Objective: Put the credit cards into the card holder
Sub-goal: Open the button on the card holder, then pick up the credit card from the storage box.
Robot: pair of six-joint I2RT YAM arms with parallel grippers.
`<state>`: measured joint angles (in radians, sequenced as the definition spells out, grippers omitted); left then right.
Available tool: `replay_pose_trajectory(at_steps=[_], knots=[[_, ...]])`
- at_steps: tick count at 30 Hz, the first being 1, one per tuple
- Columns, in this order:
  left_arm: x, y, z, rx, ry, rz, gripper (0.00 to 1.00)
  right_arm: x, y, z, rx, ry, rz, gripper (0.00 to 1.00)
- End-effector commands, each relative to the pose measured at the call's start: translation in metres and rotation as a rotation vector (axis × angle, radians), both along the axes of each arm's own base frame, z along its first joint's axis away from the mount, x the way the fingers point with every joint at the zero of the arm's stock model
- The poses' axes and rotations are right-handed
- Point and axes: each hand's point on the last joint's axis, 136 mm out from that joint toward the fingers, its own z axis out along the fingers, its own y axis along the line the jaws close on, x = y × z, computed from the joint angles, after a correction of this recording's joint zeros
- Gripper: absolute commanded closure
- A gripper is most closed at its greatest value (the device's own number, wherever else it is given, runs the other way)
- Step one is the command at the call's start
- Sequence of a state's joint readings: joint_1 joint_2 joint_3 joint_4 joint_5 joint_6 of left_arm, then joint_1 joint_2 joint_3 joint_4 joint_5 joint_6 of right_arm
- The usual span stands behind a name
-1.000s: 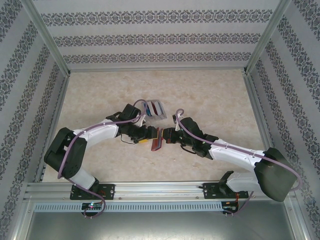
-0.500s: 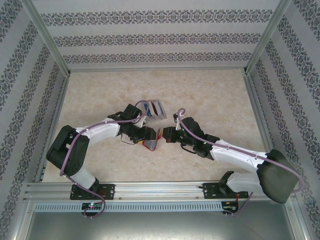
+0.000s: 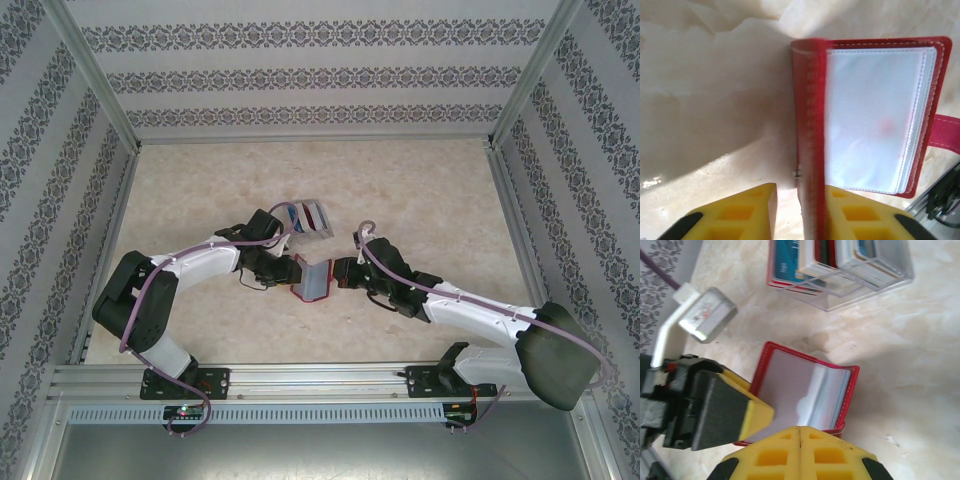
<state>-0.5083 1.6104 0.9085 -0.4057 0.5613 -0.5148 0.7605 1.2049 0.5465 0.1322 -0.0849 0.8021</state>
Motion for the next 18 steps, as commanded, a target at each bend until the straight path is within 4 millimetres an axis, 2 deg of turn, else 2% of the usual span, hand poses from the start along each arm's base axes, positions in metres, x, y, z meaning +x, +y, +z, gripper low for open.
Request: replay_pose_trajectory(at_steps=[1, 4, 9, 12, 18], knots=[[0.003, 0.004, -0.002, 0.017, 0.008, -0.005, 0.87, 0.004, -0.026, -0.016, -0.091, 0.014, -0.076, 0.80], [0.003, 0.005, -0.004, 0.023, 0.005, -0.001, 1.00, 0.008, -0.038, -0.022, -0.135, 0.051, -0.094, 0.69], [0.001, 0.010, 0.000, 0.033, 0.008, 0.036, 1.00, 0.019, -0.050, -0.011, -0.308, 0.006, -0.089, 0.57], [-0.001, 0.017, 0.002, 0.004, 0.006, 0.094, 1.00, 0.033, -0.041, -0.004, -0.387, -0.043, -0.049, 0.49], [-0.003, 0.032, 0.020, -0.084, -0.008, 0.168, 1.00, 0.074, 0.001, 0.005, -0.414, -0.071, 0.044, 0.39]])
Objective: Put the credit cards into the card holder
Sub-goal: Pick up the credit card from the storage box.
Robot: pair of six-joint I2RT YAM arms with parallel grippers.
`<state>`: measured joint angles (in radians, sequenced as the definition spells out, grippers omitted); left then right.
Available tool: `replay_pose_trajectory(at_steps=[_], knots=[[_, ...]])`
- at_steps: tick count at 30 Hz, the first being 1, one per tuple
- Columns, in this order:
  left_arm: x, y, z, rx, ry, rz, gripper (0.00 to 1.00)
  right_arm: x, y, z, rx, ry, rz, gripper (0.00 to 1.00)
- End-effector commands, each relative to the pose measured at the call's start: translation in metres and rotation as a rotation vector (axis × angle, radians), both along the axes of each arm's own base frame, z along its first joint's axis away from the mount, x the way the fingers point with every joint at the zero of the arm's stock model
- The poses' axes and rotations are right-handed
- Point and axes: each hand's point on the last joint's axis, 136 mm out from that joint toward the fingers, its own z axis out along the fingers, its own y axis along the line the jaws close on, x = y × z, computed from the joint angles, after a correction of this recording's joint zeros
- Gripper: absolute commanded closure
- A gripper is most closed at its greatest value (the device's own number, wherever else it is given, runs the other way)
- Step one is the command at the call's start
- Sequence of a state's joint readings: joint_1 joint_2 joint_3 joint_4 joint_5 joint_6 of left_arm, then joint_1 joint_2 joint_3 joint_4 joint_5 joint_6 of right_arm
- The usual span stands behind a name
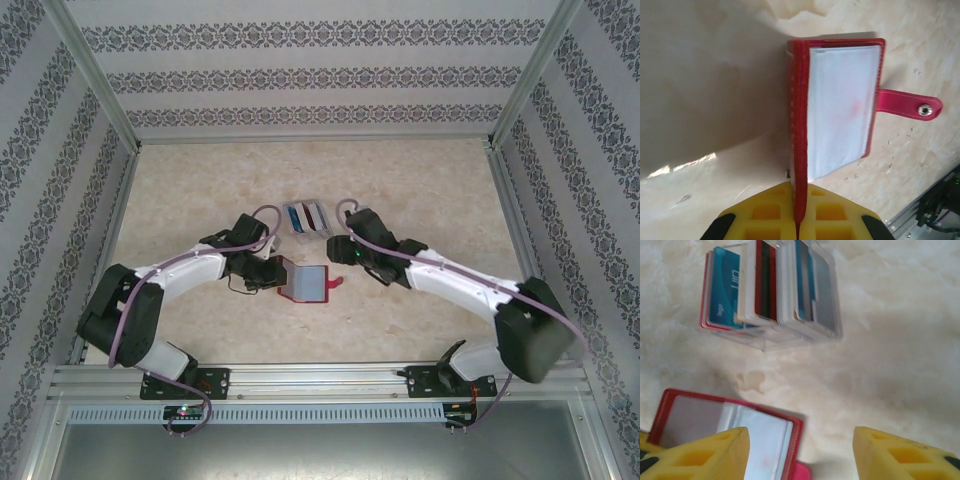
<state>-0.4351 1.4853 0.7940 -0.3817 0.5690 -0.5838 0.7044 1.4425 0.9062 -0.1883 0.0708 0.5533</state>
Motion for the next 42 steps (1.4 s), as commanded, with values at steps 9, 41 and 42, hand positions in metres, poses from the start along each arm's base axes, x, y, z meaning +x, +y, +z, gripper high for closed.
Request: replay_pose_trajectory(at_steps=[9, 41, 42], knots=[[0.002, 0.038, 0.031, -0.097, -0.025, 0.167, 1.00, 0.070, 0.059, -0.014, -0.229, -0.025, 0.127, 0.33], [0.005, 0.042, 0.026, -0.088, -0.015, 0.168, 1.00, 0.125, 0.033, -0.016, -0.722, -0.153, 0.117, 0.49], [0.005, 0.042, 0.026, -0.090, -0.015, 0.167, 1.00, 0.126, 0.032, -0.016, -0.732, -0.153, 0.119, 0.49]])
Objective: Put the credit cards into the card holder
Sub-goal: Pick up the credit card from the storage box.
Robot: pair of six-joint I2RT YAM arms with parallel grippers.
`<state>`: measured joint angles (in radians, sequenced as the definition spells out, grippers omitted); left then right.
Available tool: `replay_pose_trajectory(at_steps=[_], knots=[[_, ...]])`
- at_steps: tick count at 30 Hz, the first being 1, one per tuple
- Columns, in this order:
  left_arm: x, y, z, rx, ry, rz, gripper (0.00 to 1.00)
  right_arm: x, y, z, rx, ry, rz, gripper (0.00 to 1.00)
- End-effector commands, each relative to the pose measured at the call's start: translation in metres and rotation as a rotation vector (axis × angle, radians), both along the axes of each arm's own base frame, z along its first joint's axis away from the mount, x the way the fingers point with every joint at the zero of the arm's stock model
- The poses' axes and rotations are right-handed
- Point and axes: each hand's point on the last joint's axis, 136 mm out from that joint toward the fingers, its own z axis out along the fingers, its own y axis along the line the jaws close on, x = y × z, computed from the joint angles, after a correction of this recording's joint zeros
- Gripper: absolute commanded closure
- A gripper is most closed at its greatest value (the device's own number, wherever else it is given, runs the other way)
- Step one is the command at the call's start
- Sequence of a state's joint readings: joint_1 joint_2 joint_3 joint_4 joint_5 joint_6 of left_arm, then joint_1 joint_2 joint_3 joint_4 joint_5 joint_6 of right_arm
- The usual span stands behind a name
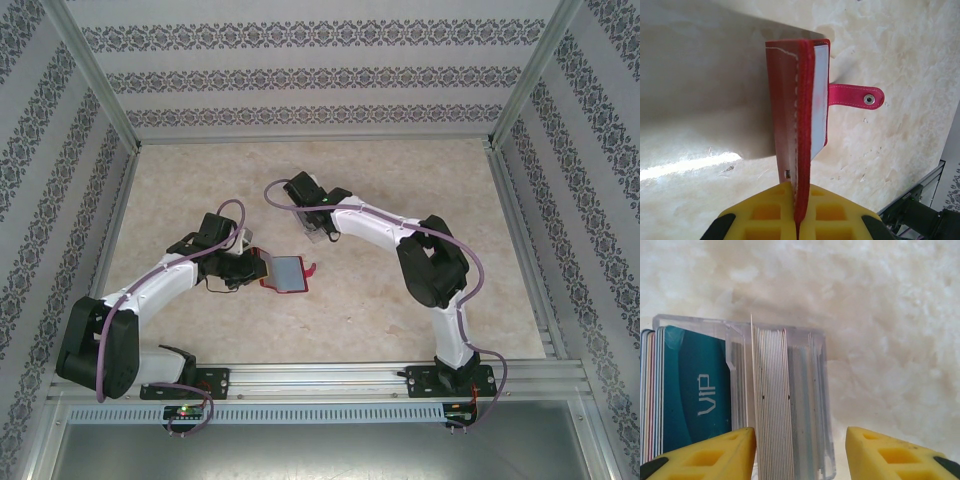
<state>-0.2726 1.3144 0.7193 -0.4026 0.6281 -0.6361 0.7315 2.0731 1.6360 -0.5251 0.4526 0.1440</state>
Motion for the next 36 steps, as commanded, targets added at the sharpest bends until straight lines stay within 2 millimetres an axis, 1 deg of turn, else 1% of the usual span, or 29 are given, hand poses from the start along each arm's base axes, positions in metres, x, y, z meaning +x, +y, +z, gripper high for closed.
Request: replay_pose_trajectory(at_steps=[1, 3, 11, 15, 19, 20, 22, 25, 30, 32, 34, 36], knots=[[-0.002, 0.001, -0.001, -0.006, 0.009, -0.013, 1.00, 0.008, -0.005, 0.010, -0.108, -0.054, 0.014, 0.49], [-0.002, 0.000, 0.001, -0.011, 0.009, -0.018, 1.00, 0.007, -0.005, 0.010, -0.115, -0.053, 0.019, 0.52], [-0.003, -0.006, 0.003, -0.044, 0.012, -0.034, 1.00, 0.001, 0.000, 0.014, -0.078, -0.027, 0.059, 0.80], [-0.003, -0.007, 0.002, -0.054, 0.010, -0.036, 1.00, -0.006, 0.007, 0.021, -0.010, -0.006, 0.080, 0.87], [-0.003, -0.016, 0.009, -0.103, -0.006, -0.062, 1.00, -0.014, 0.005, 0.032, 0.065, 0.008, 0.081, 0.96], [-0.002, -0.017, 0.010, -0.104, -0.015, -0.069, 1.00, -0.017, 0.005, 0.035, 0.093, 0.015, 0.090, 1.00], [-0.003, -0.020, 0.010, -0.101, -0.023, -0.080, 1.00, -0.019, 0.004, 0.039, 0.127, 0.020, 0.094, 1.00], [-0.003, -0.027, 0.009, -0.113, -0.028, -0.103, 1.00, -0.024, -0.003, 0.044, 0.177, 0.037, 0.078, 1.00], [0.000, -0.039, -0.002, -0.119, -0.023, -0.125, 1.00, -0.042, -0.006, 0.060, 0.354, 0.078, 0.088, 1.00], [0.003, -0.040, -0.007, -0.119, -0.022, -0.118, 0.95, -0.058, -0.004, 0.066, 0.455, 0.132, 0.145, 1.00], [0.003, -0.034, -0.014, -0.067, -0.015, -0.110, 0.89, -0.072, -0.006, 0.071, 0.544, 0.177, 0.168, 1.00], [0.001, -0.026, -0.020, -0.019, -0.002, -0.088, 0.78, -0.087, -0.014, 0.073, 0.561, 0.187, 0.168, 1.00]])
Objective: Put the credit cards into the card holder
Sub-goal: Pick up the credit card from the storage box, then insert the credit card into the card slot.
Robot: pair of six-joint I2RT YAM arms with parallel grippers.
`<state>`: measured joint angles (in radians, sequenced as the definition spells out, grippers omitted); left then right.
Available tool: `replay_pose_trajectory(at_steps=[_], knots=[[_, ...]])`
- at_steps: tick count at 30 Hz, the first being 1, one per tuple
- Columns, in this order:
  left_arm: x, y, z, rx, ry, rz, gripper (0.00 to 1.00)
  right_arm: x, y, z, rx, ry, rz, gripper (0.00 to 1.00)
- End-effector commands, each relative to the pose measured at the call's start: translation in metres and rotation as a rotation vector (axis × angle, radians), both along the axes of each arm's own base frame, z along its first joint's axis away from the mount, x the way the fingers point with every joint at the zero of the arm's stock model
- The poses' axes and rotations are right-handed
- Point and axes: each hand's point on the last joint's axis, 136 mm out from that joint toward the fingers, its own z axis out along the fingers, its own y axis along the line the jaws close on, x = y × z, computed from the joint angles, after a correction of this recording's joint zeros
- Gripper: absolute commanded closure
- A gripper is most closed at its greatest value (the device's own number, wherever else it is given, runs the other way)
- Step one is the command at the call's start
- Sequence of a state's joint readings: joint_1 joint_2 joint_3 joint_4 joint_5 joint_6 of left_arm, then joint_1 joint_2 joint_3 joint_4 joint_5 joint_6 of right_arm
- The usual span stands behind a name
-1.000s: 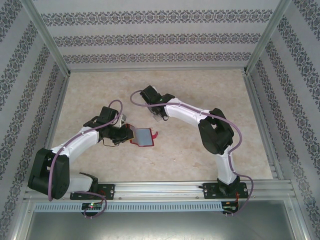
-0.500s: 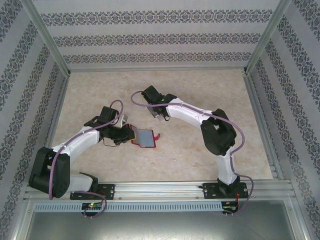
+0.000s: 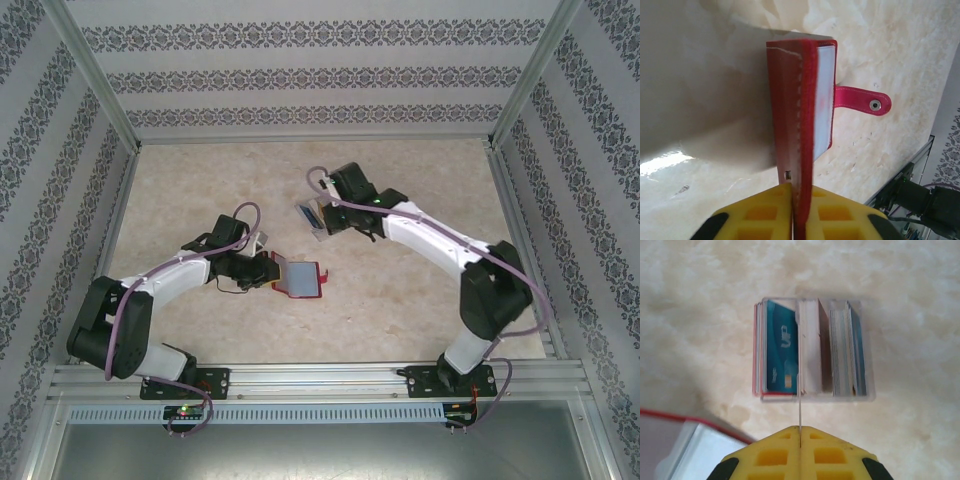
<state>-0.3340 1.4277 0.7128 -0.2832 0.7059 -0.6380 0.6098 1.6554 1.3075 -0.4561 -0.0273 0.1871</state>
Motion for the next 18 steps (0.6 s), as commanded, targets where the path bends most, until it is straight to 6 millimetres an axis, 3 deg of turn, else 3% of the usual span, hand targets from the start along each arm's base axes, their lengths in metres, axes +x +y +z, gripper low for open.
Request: replay_pose_trajectory(at_steps=[1, 4, 8, 13, 16, 18], knots=[[0.003, 0.008, -0.008, 0.067, -0.023, 0.022, 0.72, -0.033, 0.007, 0.012, 0.144, 0.061, 0.067, 1.00], [0.000, 0.019, -0.014, 0.123, -0.016, 0.057, 0.58, -0.064, 0.006, 0.009, 0.232, 0.123, 0.090, 1.00], [-0.005, 0.023, -0.016, 0.140, -0.003, 0.068, 0.57, -0.095, 0.013, -0.001, 0.423, 0.244, 0.040, 1.00], [-0.007, 0.029, -0.026, 0.186, 0.024, 0.073, 0.67, -0.123, 0.040, -0.015, 0.583, 0.398, 0.080, 1.00], [-0.009, 0.033, -0.031, 0.217, 0.048, 0.077, 0.80, -0.126, 0.047, -0.036, 0.583, 0.458, 0.058, 1.00], [-0.010, 0.041, -0.037, 0.264, 0.065, 0.093, 0.79, -0.127, 0.053, -0.042, 0.609, 0.489, 0.061, 1.00]])
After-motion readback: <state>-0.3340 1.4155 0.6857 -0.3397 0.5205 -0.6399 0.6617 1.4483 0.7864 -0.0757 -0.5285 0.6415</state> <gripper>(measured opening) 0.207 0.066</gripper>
